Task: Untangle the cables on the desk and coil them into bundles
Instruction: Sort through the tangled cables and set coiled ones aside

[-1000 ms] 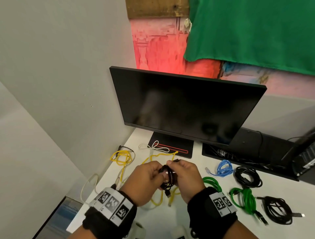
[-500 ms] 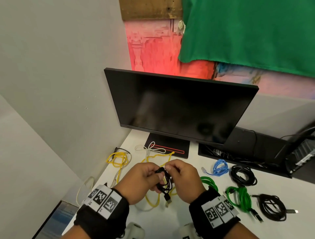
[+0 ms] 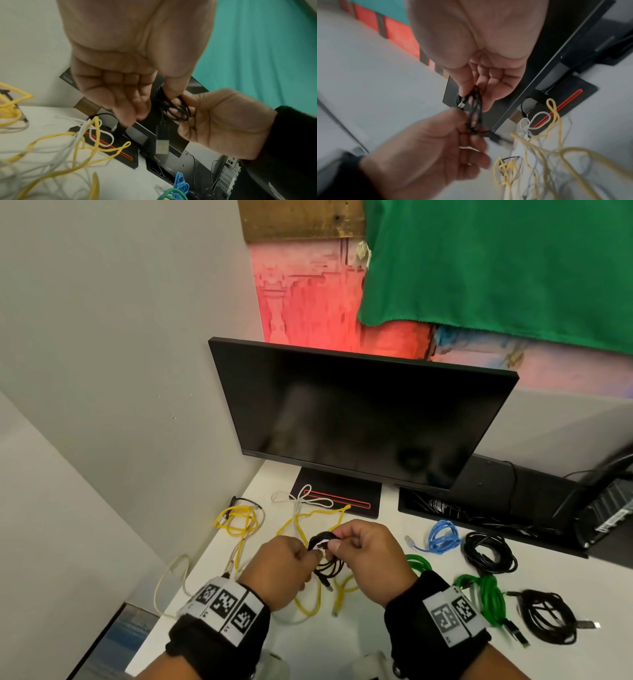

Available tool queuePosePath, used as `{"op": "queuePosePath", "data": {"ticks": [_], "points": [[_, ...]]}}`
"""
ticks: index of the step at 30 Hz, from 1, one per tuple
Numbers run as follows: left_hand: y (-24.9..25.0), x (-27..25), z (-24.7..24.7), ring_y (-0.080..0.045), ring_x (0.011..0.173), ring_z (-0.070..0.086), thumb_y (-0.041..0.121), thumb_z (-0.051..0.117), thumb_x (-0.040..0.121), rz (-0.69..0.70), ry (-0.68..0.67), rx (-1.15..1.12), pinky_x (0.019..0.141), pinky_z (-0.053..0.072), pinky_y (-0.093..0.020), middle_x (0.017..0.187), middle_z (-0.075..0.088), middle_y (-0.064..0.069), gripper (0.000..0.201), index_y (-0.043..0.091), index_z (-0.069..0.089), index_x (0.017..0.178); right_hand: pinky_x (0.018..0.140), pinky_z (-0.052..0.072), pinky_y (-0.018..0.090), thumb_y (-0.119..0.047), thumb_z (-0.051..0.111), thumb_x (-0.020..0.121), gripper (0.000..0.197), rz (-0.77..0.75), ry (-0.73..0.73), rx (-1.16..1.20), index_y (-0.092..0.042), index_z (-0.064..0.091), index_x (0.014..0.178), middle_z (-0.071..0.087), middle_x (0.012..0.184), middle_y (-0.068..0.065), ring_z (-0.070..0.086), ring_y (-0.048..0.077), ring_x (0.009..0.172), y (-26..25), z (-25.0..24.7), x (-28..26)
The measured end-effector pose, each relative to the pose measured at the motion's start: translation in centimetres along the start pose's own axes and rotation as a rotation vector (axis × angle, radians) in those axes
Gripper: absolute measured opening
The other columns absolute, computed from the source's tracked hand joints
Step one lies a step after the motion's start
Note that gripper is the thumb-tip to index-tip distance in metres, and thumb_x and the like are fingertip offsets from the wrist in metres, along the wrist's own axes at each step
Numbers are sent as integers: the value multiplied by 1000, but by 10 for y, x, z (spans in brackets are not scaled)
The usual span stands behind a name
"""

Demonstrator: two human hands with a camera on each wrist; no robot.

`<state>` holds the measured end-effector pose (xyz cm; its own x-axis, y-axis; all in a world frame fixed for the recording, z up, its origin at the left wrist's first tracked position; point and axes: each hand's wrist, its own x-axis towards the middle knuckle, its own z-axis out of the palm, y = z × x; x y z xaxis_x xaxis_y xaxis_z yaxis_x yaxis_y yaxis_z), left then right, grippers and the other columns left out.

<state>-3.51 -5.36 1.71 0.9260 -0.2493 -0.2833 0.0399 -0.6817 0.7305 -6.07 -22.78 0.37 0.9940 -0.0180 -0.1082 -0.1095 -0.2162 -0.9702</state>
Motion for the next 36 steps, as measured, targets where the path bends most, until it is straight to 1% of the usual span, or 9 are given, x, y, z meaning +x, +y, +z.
{"op": "queuePosePath", "data": {"ticks": [7, 12, 15, 19, 24, 29, 31, 33, 36], "points": [[16, -1, 1, -19, 69, 63, 10, 61, 93, -107, -60, -813, 58, 48, -24, 82, 70, -13, 9, 6, 64, 85, 66, 48, 32, -17, 61, 84, 11, 175, -113, 747, -13, 68, 76, 65, 71, 6, 64, 19, 69, 4, -1, 3], [23, -4, 4, -19, 80, 66, 11, 56, 88, 23, -123, -1159, 69, 47, -29, 89, 71, -15, 13, 5, 66, 90, 70, 42, 35, -18, 58, 86, 14, 113, -128, 768, -9, 68, 88, 61, 72, 6, 59, 21, 71, 6, -9, 12], [22, -4, 14, -27, 85, 67, 10, 54, 85, 33, -139, -1352, 75, 49, -34, 88, 69, -17, 16, 1, 63, 93, 56, 40, 24, -12, 55, 92, 15, 113, -123, 779, -10, 68, 87, 60, 70, 5, 48, 13, 58, 8, -7, 13], [21, 2, 19, -23, 68, 64, 10, 50, 84, -53, -140, -1499, 62, 55, -31, 71, 58, -8, 11, 2, 56, 91, 47, 36, 20, -1, 45, 101, 21, 109, -123, 761, -4, 61, 87, 62, 73, 8, 39, 8, 49, 12, 2, 9], [11, 11, 28, -20, 67, 58, 19, 52, 91, -60, -78, -1302, 68, 46, -34, 69, 57, -8, 19, 3, 62, 88, 50, 43, 25, -1, 48, 101, 17, 113, -29, 597, -1, 62, 94, 64, 73, 9, 45, 10, 49, 21, 1, 7], [-8, 17, 27, -5, 61, 57, 18, 64, 92, 101, 63, -306, 61, 47, -21, 66, 65, 4, 17, 17, 72, 78, 50, 45, 24, -1, 49, 101, 21, 154, -43, 500, -6, 65, 88, 67, 69, 5, 48, 11, 50, 35, -11, 0], [-6, 16, 30, -4, 56, 54, 18, 62, 92, 157, 82, -125, 58, 43, -17, 60, 63, 5, 22, 18, 68, 71, 52, 44, 23, 0, 49, 100, 24, 157, -57, 443, -9, 66, 85, 68, 71, 4, 49, 10, 51, 42, -12, -5], [-4, 15, 36, -4, 53, 54, 11, 60, 93, 130, 77, -280, 56, 43, -12, 57, 63, 5, 24, 14, 69, 71, 52, 44, 22, 0, 49, 100, 26, 143, -38, 401, -10, 66, 83, 68, 73, 5, 50, 10, 53, 46, -13, -9], [0, 9, 44, -18, 61, 56, 2, 55, 94, 29, -56, -748, 63, 48, -26, 66, 65, -9, 23, 5, 71, 77, 55, 42, 24, -1, 49, 101, 27, 129, -11, 414, -10, 65, 81, 64, 76, 8, 49, 16, 61, 52, -17, -13]]}}
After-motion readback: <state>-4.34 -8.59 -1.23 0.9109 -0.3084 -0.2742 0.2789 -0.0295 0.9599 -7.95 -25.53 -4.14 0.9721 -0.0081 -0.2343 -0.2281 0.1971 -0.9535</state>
